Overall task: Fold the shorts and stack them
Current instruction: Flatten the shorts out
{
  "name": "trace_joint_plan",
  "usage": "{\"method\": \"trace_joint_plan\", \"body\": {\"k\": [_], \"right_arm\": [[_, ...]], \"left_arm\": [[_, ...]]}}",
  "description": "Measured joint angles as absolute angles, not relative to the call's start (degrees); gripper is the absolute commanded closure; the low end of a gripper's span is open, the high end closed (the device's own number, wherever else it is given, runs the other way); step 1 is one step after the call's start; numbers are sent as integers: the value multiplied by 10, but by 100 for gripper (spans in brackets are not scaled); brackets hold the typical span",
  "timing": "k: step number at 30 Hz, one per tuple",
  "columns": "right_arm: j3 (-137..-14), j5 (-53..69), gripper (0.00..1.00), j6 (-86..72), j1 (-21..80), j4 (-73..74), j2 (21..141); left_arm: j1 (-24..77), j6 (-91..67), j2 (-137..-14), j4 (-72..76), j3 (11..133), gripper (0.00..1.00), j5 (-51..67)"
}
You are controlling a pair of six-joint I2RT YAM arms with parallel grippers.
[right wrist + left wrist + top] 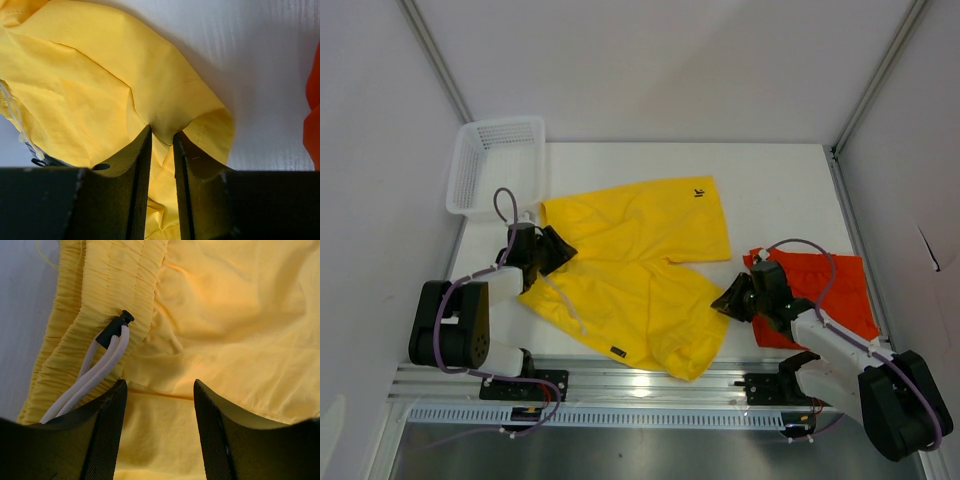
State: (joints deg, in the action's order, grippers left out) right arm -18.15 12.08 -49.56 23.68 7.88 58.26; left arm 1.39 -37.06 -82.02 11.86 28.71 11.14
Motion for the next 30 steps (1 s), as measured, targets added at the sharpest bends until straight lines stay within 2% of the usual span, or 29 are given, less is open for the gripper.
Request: {"method": "trace_joint_plan", "body": {"k": [5, 7, 10, 13, 14, 15, 19, 20, 25, 30], "right_arm": [[-147, 120, 63, -528, 238, 31, 562], [-136, 120, 62, -536, 238, 19, 553], [-132, 121, 67, -545, 237, 4, 555], [-132, 126, 78, -550, 234, -16, 561], [-132, 127, 86, -552, 233, -22, 564], [-132, 129, 89, -554, 232, -26, 566], [-132, 134, 95, -559, 223, -31, 561], [-132, 136, 99, -560, 218, -31, 554], [-136, 151, 100, -559, 166, -18, 505], [-139, 192, 100, -560, 72, -17, 493]], "left_arm": [[14, -371, -820, 119, 287, 41, 112], [14, -371, -820, 119, 287, 41, 112], [14, -370, -820, 119, 287, 41, 112], [14, -370, -820, 119, 287, 41, 112], [14, -371, -820, 119, 287, 41, 112], [14, -370, -820, 119, 287, 41, 112], [14, -370, -820, 119, 287, 41, 111], [14, -370, -820, 119, 287, 41, 112], [14, -370, -820, 120, 286, 42, 112], [13, -371, -820, 120, 286, 42, 112]]}}
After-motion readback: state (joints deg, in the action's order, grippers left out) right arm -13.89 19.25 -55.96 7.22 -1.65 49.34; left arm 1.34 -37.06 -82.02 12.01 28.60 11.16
